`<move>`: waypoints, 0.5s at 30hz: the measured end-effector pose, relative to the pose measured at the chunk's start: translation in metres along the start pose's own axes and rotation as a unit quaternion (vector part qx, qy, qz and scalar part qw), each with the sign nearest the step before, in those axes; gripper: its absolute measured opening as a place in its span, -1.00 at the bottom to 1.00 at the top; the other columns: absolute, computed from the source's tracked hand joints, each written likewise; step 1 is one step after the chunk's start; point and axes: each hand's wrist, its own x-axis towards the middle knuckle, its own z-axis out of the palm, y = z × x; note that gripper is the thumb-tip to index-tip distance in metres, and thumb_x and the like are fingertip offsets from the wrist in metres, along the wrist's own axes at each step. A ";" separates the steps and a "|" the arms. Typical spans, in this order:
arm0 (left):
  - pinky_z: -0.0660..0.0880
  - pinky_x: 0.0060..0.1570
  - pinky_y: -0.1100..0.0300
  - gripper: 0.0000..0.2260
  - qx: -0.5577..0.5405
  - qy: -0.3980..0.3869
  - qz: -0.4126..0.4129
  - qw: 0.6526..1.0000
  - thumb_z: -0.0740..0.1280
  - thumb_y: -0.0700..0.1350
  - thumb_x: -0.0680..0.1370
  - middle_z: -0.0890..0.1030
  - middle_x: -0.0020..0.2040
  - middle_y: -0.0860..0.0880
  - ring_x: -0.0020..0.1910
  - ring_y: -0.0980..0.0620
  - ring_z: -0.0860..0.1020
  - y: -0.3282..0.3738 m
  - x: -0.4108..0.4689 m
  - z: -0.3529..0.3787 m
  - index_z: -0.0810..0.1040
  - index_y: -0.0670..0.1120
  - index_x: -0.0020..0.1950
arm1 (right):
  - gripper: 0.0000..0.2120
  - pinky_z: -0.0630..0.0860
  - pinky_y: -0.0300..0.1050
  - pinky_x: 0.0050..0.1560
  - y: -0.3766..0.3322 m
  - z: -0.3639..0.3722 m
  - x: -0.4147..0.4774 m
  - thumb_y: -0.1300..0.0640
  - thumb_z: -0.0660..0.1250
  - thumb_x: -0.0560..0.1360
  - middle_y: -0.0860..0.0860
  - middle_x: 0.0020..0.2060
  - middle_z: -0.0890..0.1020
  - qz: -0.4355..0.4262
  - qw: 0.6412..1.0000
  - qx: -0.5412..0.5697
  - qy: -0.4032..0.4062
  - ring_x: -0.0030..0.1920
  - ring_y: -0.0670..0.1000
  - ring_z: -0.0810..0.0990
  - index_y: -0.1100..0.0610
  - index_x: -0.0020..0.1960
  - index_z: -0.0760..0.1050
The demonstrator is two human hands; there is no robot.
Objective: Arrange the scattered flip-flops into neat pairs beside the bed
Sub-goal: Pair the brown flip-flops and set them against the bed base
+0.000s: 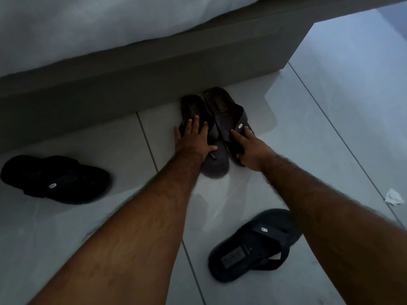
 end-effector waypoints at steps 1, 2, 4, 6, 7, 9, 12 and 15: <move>-0.14 0.54 -0.32 -0.21 0.004 0.002 -0.004 1.000 0.25 0.31 0.54 -0.16 0.67 -0.03 0.64 -0.05 -0.14 0.002 0.000 0.000 -0.04 0.07 0.63 | -0.21 0.25 0.03 0.55 0.002 -0.003 0.000 0.17 0.34 0.54 0.15 0.65 -0.09 -0.001 1.000 -0.003 -0.002 0.62 0.21 0.10 -0.13 0.64 0.02; -0.14 0.54 -0.31 -0.21 0.009 0.004 -0.006 1.000 0.24 0.31 0.54 -0.15 0.67 -0.04 0.64 -0.06 -0.13 0.005 0.000 0.000 -0.04 0.06 0.63 | -0.22 0.25 0.02 0.55 0.003 -0.004 0.000 0.18 0.33 0.54 0.15 0.65 -0.09 -0.003 1.000 -0.005 -0.002 0.61 0.21 0.11 -0.14 0.63 0.05; -0.16 0.54 -0.30 -0.21 0.021 0.012 -0.006 1.000 0.22 0.33 0.54 -0.13 0.67 -0.05 0.64 -0.07 -0.11 0.008 -0.002 0.002 -0.04 0.06 0.63 | -0.23 0.24 0.01 0.55 0.003 -0.004 -0.001 0.19 0.33 0.54 0.14 0.65 -0.09 -0.005 1.000 -0.008 -0.002 0.62 0.21 0.11 -0.14 0.63 0.07; -0.17 0.55 -0.28 -0.21 0.023 0.020 -0.003 1.000 0.22 0.34 0.54 -0.10 0.67 -0.06 0.64 -0.08 -0.09 0.010 -0.009 0.007 -0.02 0.06 0.63 | -0.23 0.23 0.02 0.56 0.004 -0.001 -0.005 0.19 0.32 0.54 0.13 0.65 -0.11 -0.002 1.000 -0.009 -0.006 0.62 0.20 0.08 -0.15 0.62 0.07; -0.17 0.56 -0.27 -0.21 0.021 0.021 -0.001 1.000 0.22 0.34 0.53 -0.10 0.67 -0.06 0.64 -0.08 -0.09 0.010 -0.014 0.010 -0.02 0.05 0.63 | -0.23 0.22 0.03 0.57 0.005 0.000 -0.009 0.19 0.32 0.54 0.12 0.65 -0.12 -0.001 1.000 -0.010 -0.010 0.63 0.19 0.06 -0.15 0.63 0.07; -0.18 0.57 -0.24 -0.21 0.024 0.016 0.001 1.000 0.21 0.34 0.54 -0.10 0.67 -0.07 0.64 -0.09 -0.09 0.012 -0.024 0.016 -0.03 0.05 0.63 | -0.22 0.19 0.02 0.58 0.006 0.002 -0.017 0.20 0.33 0.54 0.13 0.65 -0.14 0.001 1.000 -0.011 -0.022 0.63 0.18 0.02 -0.14 0.63 0.05; -0.19 0.57 -0.22 -0.19 0.031 0.011 0.009 0.999 0.21 0.34 0.54 -0.10 0.67 -0.09 0.64 -0.10 -0.10 0.015 -0.038 0.021 -0.04 0.03 0.64 | -0.21 0.19 0.00 0.58 0.006 0.003 -0.028 0.19 0.34 0.54 0.14 0.65 -0.15 0.004 0.999 -0.016 -0.033 0.64 0.17 0.02 -0.14 0.63 0.04; -0.18 0.58 -0.22 -0.18 0.029 0.013 0.013 0.999 0.22 0.35 0.53 -0.10 0.67 -0.10 0.64 -0.11 -0.08 0.015 -0.043 0.024 -0.03 0.02 0.64 | -0.21 0.20 -0.01 0.57 0.005 0.006 -0.032 0.18 0.34 0.55 0.14 0.65 -0.14 0.005 0.999 -0.025 -0.031 0.64 0.16 0.02 -0.14 0.63 0.03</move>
